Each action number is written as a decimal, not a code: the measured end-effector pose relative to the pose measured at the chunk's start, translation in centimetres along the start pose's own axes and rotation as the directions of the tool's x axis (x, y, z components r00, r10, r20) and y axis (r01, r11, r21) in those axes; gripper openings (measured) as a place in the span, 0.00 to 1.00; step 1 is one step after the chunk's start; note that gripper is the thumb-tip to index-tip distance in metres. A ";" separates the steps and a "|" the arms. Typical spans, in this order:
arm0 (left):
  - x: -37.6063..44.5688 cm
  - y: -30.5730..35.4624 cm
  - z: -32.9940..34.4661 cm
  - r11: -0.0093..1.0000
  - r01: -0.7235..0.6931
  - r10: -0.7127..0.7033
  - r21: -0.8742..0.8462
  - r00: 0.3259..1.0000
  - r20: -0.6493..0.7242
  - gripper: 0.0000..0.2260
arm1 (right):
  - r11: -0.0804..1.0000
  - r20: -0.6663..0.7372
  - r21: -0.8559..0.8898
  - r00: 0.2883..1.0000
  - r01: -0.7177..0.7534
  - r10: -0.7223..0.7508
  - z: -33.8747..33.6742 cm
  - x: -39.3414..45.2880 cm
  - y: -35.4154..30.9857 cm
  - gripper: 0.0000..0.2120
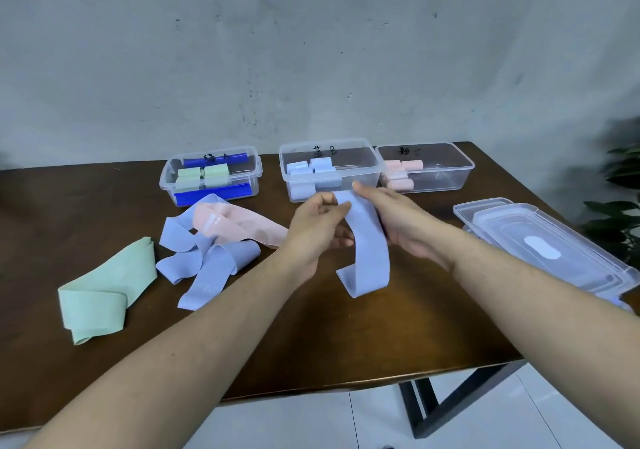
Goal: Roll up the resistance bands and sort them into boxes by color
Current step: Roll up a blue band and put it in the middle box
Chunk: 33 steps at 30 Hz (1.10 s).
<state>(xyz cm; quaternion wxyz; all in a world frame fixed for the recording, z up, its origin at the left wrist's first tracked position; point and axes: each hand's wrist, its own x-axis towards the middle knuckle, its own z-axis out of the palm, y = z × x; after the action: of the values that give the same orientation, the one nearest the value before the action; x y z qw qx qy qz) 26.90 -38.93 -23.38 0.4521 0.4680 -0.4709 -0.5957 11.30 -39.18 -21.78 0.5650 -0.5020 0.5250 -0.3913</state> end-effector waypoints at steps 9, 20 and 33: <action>5.0 -2.0 -0.2 0.991 0.099 -0.113 -0.089 0.979 -0.168 0.07 | 0.956 0.230 -0.167 0.934 -0.239 0.274 -2.9 -0.4 3.5 0.13; 8.9 -2.9 0.4 0.976 0.129 -0.113 0.175 0.988 -0.103 0.15 | 0.902 0.104 -0.346 0.945 -0.259 0.311 -2.3 -1.5 4.3 0.08; 5.4 -3.4 -0.1 0.816 -0.118 0.173 0.566 0.984 -0.044 0.15 | 0.611 0.052 -0.778 0.984 0.146 -0.169 -4.2 -5.6 8.4 0.17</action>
<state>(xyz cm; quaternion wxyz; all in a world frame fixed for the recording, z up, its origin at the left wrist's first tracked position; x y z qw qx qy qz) 25.85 -43.68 -27.49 0.3606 0.5700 -0.6377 -0.3721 5.62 -32.83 -28.63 0.2486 -0.7355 0.6039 -0.1803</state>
